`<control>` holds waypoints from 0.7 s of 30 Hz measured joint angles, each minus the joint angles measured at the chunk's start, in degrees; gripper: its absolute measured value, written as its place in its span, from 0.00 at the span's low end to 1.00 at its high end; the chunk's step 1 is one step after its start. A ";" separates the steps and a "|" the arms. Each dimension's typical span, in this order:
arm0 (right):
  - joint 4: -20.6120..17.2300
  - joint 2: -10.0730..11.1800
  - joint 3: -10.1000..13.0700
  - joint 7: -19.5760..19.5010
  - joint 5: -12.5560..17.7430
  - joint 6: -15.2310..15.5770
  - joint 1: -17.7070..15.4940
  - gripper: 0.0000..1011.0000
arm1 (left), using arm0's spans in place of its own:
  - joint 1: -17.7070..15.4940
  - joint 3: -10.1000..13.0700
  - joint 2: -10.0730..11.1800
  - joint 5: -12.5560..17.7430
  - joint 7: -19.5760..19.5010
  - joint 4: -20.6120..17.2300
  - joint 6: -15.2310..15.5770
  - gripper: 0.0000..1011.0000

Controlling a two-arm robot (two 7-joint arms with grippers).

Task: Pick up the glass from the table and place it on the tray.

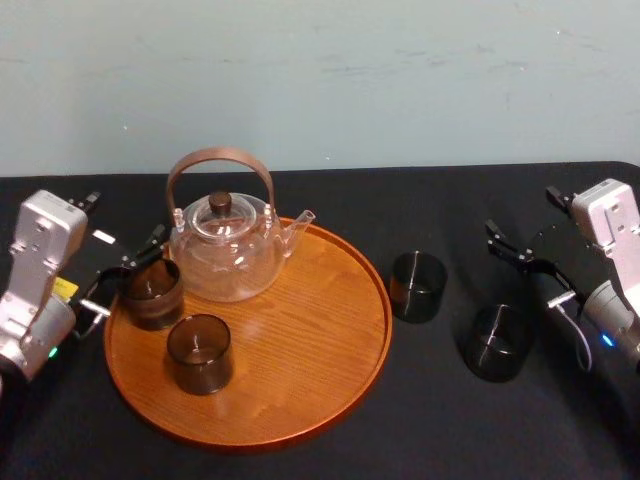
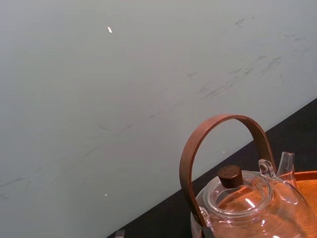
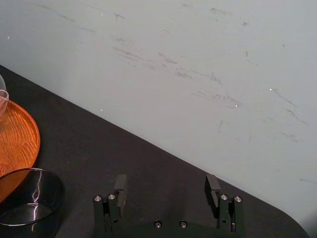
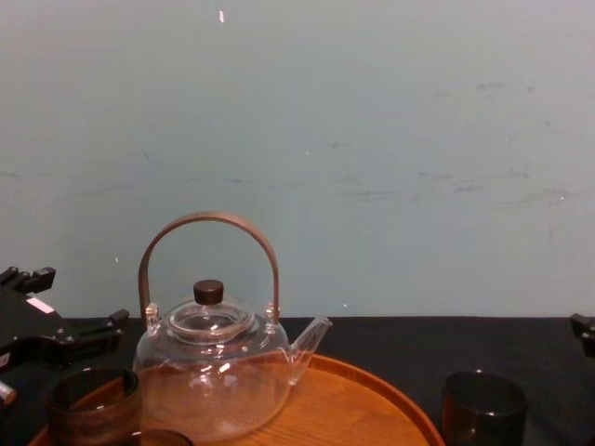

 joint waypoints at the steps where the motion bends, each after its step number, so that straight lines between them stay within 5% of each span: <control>1: 0.00 0.00 0.00 0.00 0.00 0.00 0.00 0.99 | 0.00 0.00 0.00 0.00 0.00 0.00 0.00 0.99; 21: -2.38 0.92 2.31 3.60 2.26 1.43 -1.72 0.99 | 0.00 0.00 0.00 0.00 0.00 0.00 0.00 0.99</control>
